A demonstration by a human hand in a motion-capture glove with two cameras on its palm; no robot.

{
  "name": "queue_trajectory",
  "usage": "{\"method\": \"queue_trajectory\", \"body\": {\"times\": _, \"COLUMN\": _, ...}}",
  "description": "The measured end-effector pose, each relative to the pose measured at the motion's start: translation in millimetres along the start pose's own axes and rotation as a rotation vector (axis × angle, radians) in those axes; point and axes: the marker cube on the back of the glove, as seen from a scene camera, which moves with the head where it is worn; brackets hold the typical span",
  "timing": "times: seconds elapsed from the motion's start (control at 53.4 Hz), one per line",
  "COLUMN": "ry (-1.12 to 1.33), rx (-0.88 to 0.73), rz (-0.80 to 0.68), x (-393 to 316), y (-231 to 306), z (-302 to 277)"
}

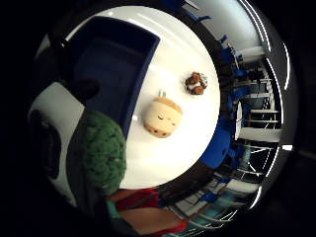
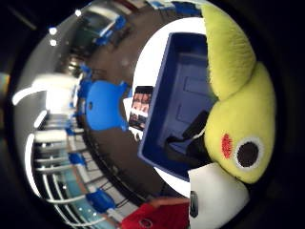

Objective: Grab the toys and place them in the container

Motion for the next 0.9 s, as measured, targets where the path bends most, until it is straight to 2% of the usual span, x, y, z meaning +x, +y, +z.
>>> {"method": "queue_trajectory", "body": {"times": 0.225, "ry": 0.020, "rx": -0.016, "rz": -0.026, "x": -15.3, "y": -9.4, "z": 8.6}}
{"method": "queue_trajectory", "body": {"times": 0.318, "ry": -0.002, "rx": -0.072, "rz": -0.028, "x": -14.1, "y": -7.0, "z": 10.6}}
{"method": "queue_trajectory", "body": {"times": 0.412, "ry": 0.042, "rx": -0.102, "rz": -0.139, "x": -8.1, "y": 1.5, "z": 14.5}}
{"method": "queue_trajectory", "body": {"times": 0.562, "ry": -0.062, "rx": -0.038, "rz": -0.086, "x": -0.5, "y": 6.1, "z": 13.0}}
{"method": "queue_trajectory", "body": {"times": 0.824, "ry": -0.041, "rx": -0.013, "rz": -0.075, "x": 30.1, "y": 23.4, "z": -0.7}}
{"method": "queue_trajectory", "body": {"times": 0.862, "ry": -0.028, "rx": -0.007, "rz": -0.104, "x": 41.2, "y": 25.6, "z": -0.5}}
{"method": "queue_trajectory", "body": {"times": 0.899, "ry": 0.022, "rx": -0.002, "rz": -0.212, "x": 54.9, "y": 30.2, "z": 1.5}}
